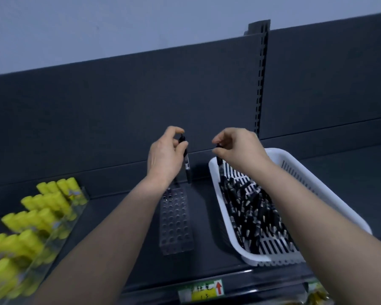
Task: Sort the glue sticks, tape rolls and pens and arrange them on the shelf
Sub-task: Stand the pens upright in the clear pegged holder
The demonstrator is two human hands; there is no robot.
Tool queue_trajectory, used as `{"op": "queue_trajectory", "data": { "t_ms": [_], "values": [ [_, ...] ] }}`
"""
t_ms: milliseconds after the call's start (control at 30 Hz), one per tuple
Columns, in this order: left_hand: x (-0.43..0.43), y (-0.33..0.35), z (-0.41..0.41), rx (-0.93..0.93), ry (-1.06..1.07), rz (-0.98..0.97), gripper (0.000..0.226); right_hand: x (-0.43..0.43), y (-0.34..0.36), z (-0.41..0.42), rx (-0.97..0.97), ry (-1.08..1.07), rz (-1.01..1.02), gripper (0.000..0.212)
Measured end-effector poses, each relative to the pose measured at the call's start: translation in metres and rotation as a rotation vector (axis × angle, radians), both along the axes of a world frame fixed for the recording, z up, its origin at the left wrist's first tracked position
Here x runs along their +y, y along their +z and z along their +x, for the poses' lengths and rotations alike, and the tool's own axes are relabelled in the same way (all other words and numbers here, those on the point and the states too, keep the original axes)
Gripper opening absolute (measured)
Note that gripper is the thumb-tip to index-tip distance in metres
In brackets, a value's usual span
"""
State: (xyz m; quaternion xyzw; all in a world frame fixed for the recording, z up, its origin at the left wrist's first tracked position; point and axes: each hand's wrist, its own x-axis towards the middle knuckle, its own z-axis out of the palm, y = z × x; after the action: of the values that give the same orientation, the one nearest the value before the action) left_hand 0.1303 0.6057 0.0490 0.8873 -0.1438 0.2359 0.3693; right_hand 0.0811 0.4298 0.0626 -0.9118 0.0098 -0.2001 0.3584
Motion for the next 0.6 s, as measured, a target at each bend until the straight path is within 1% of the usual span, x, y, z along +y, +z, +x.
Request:
{"op": "queue_trajectory", "data": {
  "t_ms": [100,200,333,467,600],
  "values": [
    [0.025,-0.002,0.008,0.036,0.043,0.05,0.016,0.026,-0.005,0.011,-0.024,0.048,-0.001,0.013],
    [0.04,-0.01,0.016,0.062,0.069,0.056,0.011,0.045,-0.013,0.016,-0.054,0.064,-0.02,0.014],
    [0.042,-0.02,0.027,0.1,0.069,0.12,0.012,0.058,-0.014,0.022,-0.136,0.089,0.047,0.016],
    [0.042,-0.031,0.038,0.137,0.056,0.186,0.013,0.063,-0.017,0.032,-0.084,0.095,0.092,0.017],
    [0.041,-0.037,0.047,0.144,0.046,0.199,0.011,0.061,-0.029,0.04,-0.016,0.079,0.062,0.02]
  ]
}}
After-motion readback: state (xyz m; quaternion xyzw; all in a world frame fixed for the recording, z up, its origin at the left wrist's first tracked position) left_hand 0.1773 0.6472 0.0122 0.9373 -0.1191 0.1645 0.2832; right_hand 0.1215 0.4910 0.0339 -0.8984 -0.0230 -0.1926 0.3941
